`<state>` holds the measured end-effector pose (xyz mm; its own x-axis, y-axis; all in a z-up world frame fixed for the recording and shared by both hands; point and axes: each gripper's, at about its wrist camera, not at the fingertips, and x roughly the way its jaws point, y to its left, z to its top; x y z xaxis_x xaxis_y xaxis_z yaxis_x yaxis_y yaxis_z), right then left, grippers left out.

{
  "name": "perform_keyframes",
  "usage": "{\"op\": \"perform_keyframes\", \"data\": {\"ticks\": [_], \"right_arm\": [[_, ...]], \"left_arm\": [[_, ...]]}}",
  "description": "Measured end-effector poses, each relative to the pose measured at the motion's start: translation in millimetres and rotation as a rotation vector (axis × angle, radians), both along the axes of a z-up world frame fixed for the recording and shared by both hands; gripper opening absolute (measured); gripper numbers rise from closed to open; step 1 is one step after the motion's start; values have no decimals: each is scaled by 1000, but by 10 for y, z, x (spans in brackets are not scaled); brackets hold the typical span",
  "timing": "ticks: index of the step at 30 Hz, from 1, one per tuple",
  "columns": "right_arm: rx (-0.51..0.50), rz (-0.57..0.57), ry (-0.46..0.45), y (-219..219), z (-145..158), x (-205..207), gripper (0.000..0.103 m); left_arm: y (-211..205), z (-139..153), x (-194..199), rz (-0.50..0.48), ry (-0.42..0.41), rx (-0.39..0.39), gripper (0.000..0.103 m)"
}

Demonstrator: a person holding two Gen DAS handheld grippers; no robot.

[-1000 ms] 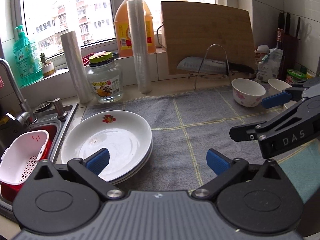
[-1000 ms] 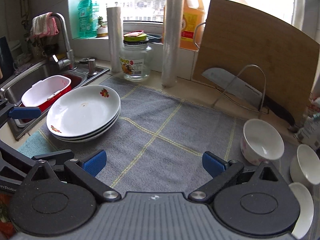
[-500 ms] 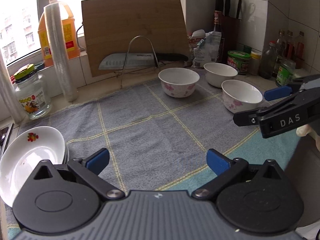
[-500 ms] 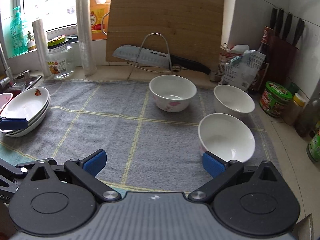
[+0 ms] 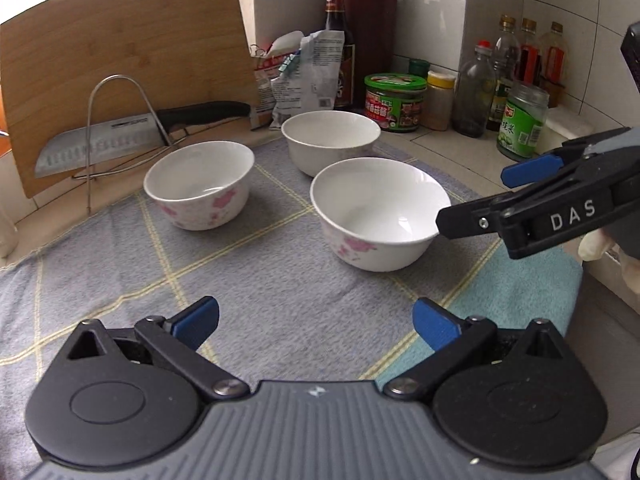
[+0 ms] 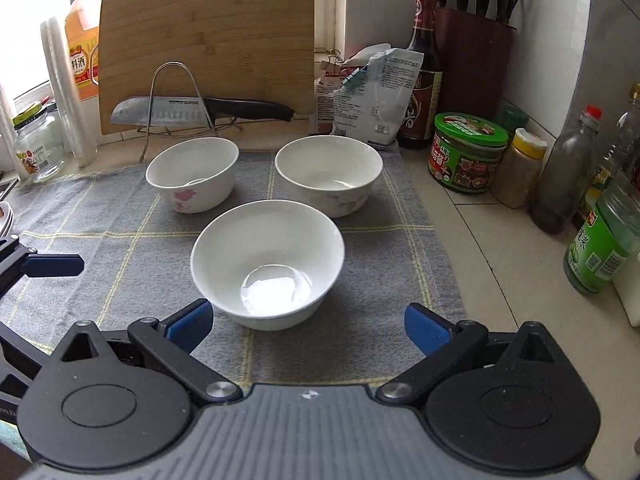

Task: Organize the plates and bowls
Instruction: 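Bring both grippers to the rim of the plain white bowl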

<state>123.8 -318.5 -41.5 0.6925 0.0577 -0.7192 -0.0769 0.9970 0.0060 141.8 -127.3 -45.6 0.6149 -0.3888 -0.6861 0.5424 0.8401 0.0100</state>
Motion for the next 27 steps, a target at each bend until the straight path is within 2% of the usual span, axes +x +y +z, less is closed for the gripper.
{"op": "perform_keyframes", "data": {"ticks": [10,27], "right_arm": [[64,114,20,-282,-91,307,103],[124,246,50,-303,-151,539,103]], "left_arm": [[-452,-116,120,-15,2,13,102],[-674,-217,217,-14,-48,2,100]]}}
